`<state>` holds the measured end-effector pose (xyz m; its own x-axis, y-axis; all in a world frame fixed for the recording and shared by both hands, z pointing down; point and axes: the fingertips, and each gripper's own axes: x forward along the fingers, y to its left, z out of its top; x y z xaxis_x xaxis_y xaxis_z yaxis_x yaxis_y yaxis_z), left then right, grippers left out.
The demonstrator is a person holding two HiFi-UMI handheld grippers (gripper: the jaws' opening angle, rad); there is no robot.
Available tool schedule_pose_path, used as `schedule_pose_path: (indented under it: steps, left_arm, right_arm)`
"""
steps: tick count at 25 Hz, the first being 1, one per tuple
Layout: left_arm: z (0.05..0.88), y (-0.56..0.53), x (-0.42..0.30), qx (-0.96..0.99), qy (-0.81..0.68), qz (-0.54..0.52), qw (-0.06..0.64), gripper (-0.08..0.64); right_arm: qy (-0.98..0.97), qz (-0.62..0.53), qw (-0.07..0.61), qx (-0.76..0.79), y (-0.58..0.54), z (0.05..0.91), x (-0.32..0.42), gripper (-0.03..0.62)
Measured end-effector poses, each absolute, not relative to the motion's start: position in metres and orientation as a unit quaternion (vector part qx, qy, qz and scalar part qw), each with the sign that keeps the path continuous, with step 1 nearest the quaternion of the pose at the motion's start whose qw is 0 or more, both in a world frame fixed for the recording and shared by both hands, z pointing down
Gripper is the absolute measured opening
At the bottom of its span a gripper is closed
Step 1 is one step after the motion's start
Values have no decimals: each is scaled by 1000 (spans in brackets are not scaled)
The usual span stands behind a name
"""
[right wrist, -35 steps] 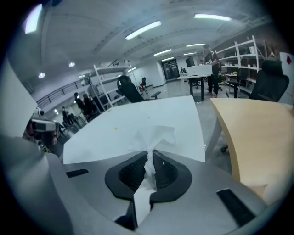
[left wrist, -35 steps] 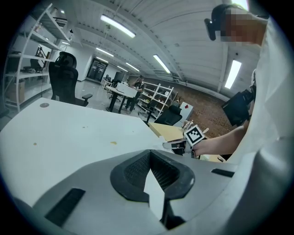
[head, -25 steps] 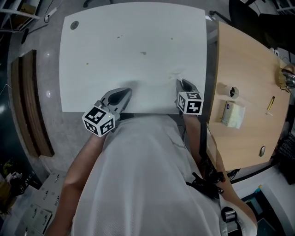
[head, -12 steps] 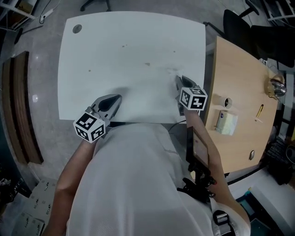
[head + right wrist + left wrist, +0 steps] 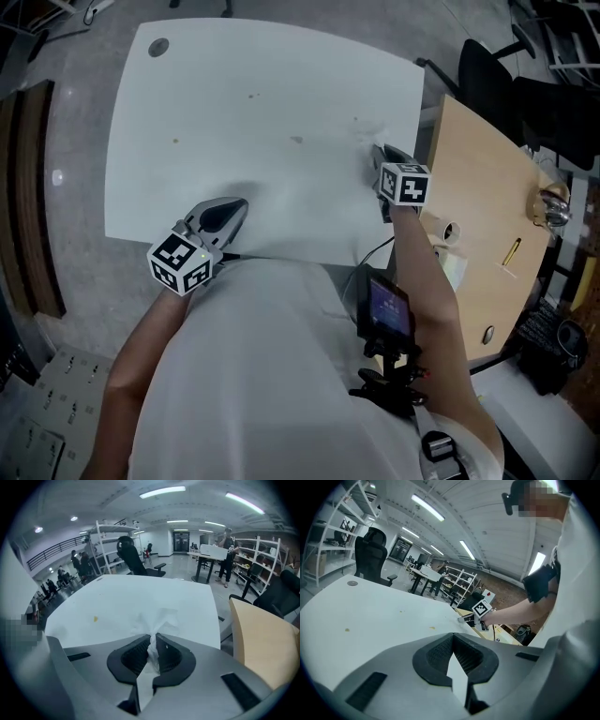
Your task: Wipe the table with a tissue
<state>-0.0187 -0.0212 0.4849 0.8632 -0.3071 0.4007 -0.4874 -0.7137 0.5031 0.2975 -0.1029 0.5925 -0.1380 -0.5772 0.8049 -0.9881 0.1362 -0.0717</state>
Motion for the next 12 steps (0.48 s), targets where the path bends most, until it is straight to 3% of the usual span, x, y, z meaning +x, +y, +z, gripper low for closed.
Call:
schedule_pose_path:
  steps: [5, 12]
  left_arm:
    - [487, -19, -20, 909, -224, 152, 317, 6]
    - [488, -21, -27, 903, -242, 161, 317, 6]
  right_arm:
    - [-656, 322, 291, 618, -142, 587, 327, 29]
    - [-638, 245, 361, 634, -182, 596, 332, 29]
